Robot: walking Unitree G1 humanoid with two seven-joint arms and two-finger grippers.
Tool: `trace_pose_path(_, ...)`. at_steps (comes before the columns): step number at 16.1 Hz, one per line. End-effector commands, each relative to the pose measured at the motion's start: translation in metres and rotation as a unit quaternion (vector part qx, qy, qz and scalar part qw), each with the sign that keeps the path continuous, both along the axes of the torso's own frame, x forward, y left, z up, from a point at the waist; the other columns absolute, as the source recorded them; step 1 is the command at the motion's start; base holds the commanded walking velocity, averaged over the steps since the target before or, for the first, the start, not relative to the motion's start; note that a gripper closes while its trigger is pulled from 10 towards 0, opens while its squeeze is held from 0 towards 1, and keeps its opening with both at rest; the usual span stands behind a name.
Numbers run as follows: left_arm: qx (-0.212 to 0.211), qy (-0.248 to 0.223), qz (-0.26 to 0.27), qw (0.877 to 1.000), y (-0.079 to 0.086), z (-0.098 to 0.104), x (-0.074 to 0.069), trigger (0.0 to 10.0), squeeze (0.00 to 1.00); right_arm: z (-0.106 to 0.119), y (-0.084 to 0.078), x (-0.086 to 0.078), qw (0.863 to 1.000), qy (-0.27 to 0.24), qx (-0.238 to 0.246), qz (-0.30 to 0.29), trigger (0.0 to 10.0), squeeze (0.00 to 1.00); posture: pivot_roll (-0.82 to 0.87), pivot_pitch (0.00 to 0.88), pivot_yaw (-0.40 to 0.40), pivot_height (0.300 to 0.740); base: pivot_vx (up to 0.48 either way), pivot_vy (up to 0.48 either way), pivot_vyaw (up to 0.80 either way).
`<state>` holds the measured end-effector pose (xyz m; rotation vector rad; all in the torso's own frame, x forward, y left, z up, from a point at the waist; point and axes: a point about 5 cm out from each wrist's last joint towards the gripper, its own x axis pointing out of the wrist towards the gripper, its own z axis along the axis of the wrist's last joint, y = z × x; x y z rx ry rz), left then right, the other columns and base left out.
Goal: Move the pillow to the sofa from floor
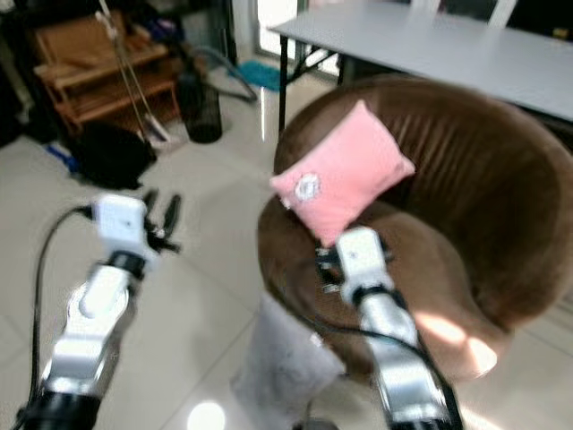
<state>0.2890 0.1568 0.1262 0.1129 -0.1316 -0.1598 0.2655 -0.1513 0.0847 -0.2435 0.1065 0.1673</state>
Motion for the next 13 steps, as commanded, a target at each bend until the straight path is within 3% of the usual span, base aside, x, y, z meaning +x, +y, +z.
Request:
trace_pose_path(1,0.007,0.001,0.010,1.000,0.009,-0.001,-0.001,10.0,0.00,0.005,0.007,0.000,1.000,-0.005,0.009,0.011,10.0,0.00,-0.04,0.012,0.011,0.728,0.000,0.000,0.00)
trace_pose_path(13,0.034,0.009,-0.019,0.999,0.008,-0.012,-0.010,10.0,0.00,0.007,0.012,-0.004,1.000,-0.005,0.010,0.020,10.0,0.00,-0.04,0.000,0.008,0.608,0.000,0.000,0.00)
